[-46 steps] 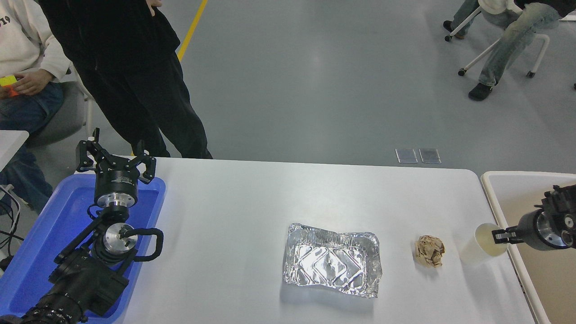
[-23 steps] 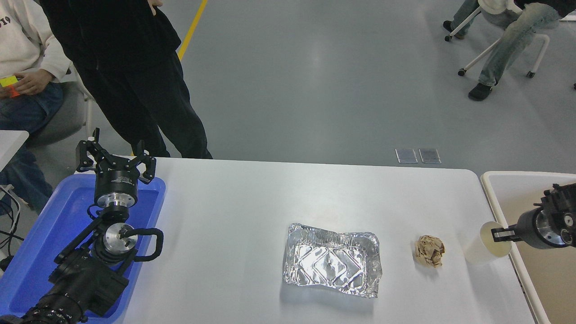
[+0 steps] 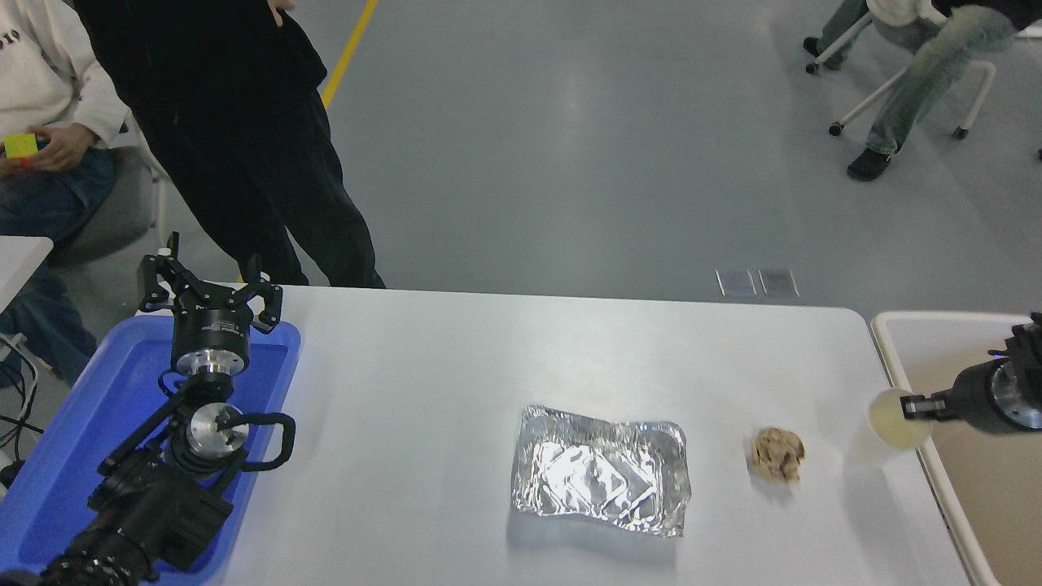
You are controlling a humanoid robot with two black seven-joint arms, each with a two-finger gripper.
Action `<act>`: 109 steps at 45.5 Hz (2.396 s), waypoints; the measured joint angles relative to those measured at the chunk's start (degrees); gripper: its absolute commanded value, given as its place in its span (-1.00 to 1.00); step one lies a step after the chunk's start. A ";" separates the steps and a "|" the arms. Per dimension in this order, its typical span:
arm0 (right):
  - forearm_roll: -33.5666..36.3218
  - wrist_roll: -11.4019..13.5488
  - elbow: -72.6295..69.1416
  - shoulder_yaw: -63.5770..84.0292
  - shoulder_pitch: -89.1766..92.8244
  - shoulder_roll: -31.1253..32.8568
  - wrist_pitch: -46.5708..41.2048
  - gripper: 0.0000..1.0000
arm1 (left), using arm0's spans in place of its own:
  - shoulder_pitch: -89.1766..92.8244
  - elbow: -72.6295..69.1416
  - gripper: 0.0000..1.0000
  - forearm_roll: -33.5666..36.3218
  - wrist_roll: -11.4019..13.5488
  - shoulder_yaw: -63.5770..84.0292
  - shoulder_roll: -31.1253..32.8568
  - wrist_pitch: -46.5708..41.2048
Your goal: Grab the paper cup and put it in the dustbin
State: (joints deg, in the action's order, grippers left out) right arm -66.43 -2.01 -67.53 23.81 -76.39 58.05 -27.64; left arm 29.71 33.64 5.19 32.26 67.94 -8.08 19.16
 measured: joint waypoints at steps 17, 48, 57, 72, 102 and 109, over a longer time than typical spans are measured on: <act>0.56 0.03 -6.14 -0.34 -21.13 10.33 -14.17 -1.00 | 0.00 0.00 0.98 0.00 0.00 0.00 0.00 0.00; 10.36 1.85 0.47 0.74 -27.78 21.82 -10.06 -1.00 | 0.00 -0.03 0.98 0.00 0.00 0.00 0.00 0.00; 25.88 3.62 6.26 1.19 -17.55 18.80 9.46 -1.00 | 0.00 -0.05 0.98 0.00 0.00 0.00 -0.01 0.00; 56.27 4.54 27.79 -4.51 3.45 1.91 31.84 -1.00 | -0.01 -0.04 0.98 0.00 0.00 0.00 0.00 -0.05; 68.56 4.74 60.73 -32.71 35.01 -23.63 31.74 -1.00 | 0.00 -0.05 0.98 0.00 0.00 0.00 0.00 -0.05; 68.95 4.75 61.61 -34.99 39.16 -26.62 31.20 -1.00 | 0.00 -0.05 0.98 0.00 0.00 0.00 0.01 -0.08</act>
State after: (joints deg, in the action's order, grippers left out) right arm 2.51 2.74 -5.92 -11.18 -37.24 31.42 3.56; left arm 29.71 33.59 5.18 32.26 67.94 -8.08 19.09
